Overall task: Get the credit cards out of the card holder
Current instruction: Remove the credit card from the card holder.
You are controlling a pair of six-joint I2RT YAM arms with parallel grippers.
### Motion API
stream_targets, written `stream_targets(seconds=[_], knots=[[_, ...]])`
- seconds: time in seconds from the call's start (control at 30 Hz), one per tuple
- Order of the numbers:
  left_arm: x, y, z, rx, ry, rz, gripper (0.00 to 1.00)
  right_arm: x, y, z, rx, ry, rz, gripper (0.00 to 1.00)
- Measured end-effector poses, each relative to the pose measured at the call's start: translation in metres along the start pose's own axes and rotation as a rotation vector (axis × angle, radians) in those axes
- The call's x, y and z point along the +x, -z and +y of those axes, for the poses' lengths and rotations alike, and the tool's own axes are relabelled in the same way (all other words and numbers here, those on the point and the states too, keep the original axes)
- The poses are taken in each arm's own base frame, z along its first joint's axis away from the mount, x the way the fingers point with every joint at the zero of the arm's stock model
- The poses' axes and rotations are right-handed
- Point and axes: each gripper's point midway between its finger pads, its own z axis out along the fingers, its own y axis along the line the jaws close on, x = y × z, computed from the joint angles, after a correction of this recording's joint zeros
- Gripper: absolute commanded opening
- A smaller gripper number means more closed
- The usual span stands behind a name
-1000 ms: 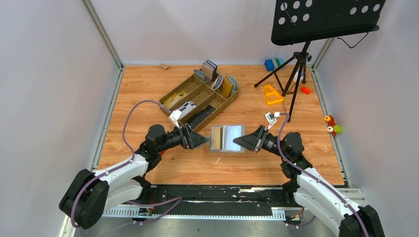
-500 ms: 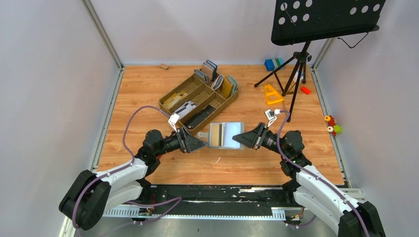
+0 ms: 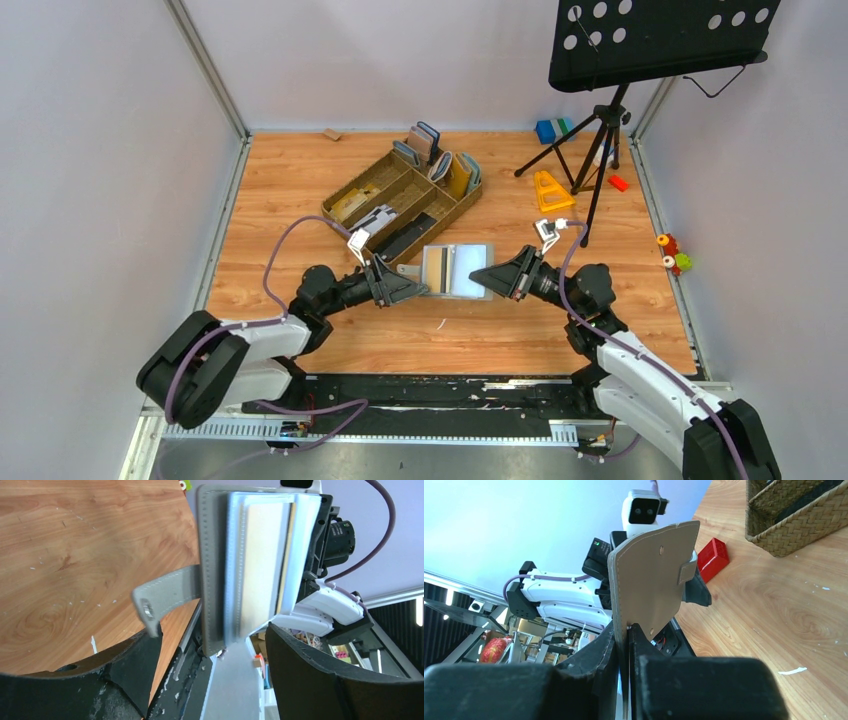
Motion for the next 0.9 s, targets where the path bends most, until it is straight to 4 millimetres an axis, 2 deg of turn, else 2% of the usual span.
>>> stream_targets(seconds=[0.2,0.37,0.53,0.73,0.9], knots=[[0.000,-0.005,0.006,0.004,0.053,-0.003,0.81,-0.002,0.000,0.005,-0.019,-0.007,-0.007,0.00],[-0.005,-0.011,-0.003,0.063,0.086,-0.024,0.69,-0.001,-0.001,0.005,-0.023,-0.018,0.000,0.00],[-0.011,-0.014,-0.012,0.121,0.113,-0.042,0.47,-0.001,-0.003,0.002,-0.020,-0.034,0.002,0.00],[-0.014,-0.014,-0.018,0.148,0.116,-0.056,0.31,0.004,0.000,-0.007,0.001,-0.049,0.004,0.00],[-0.015,-0.014,-0.019,0.152,0.112,-0.059,0.08,0.006,0.000,-0.016,0.036,-0.055,0.010,0.01]])
